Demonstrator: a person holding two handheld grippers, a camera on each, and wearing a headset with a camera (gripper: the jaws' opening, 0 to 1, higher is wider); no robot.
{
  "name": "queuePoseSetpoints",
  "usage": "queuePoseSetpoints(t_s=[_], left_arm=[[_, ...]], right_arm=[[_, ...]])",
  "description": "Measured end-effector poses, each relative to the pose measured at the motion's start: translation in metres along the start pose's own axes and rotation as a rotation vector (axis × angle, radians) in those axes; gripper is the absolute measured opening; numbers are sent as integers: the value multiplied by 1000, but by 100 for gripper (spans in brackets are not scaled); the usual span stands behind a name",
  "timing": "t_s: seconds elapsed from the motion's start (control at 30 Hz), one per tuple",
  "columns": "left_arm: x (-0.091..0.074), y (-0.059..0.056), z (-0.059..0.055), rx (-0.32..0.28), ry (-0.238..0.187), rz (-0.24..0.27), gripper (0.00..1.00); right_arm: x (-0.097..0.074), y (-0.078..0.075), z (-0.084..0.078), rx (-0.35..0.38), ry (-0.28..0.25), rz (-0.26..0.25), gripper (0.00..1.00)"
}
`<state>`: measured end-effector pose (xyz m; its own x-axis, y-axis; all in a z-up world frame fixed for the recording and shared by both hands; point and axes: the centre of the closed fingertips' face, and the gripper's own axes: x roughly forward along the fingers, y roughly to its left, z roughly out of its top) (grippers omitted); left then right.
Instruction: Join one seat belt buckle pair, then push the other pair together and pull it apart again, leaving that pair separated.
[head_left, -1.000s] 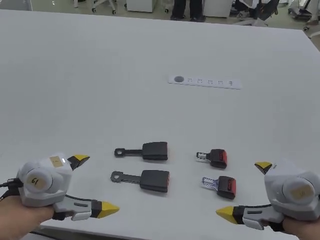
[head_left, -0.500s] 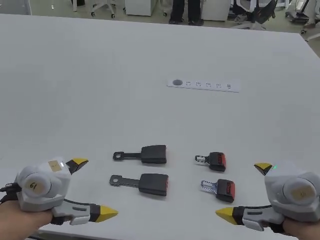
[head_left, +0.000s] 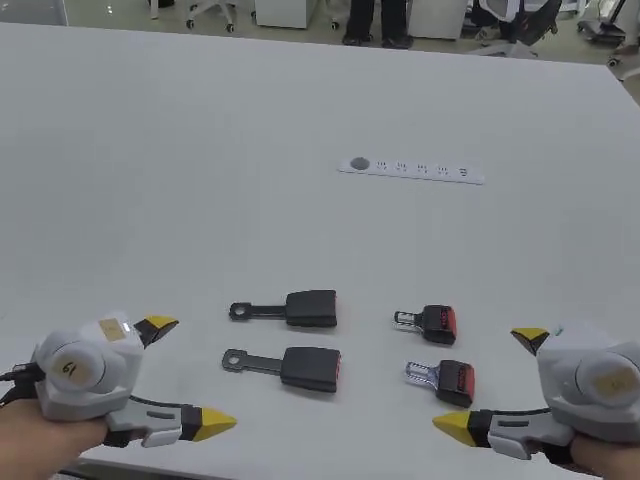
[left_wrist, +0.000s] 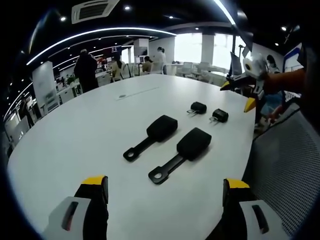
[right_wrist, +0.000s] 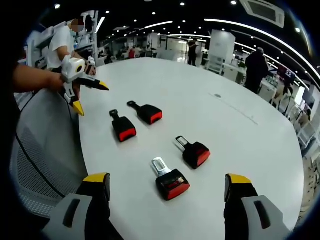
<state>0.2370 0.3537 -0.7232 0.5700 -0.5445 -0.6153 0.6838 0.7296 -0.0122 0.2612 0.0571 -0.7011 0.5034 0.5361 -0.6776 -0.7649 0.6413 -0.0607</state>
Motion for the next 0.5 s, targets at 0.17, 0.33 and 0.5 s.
queuePoseSetpoints(t_s=[0.17, 0.33, 0.5], left_arm=[[1, 0, -1, -4, 5, -3, 96], [0, 4, -5, 17, 24, 6, 97], [-1, 3, -6, 36, 38, 4, 98]], right_arm=[[-2, 1, -4, -22, 17, 9, 95], [-3, 0, -8, -17, 32, 16, 90], [-4, -2, -9, -9, 26, 11, 89]])
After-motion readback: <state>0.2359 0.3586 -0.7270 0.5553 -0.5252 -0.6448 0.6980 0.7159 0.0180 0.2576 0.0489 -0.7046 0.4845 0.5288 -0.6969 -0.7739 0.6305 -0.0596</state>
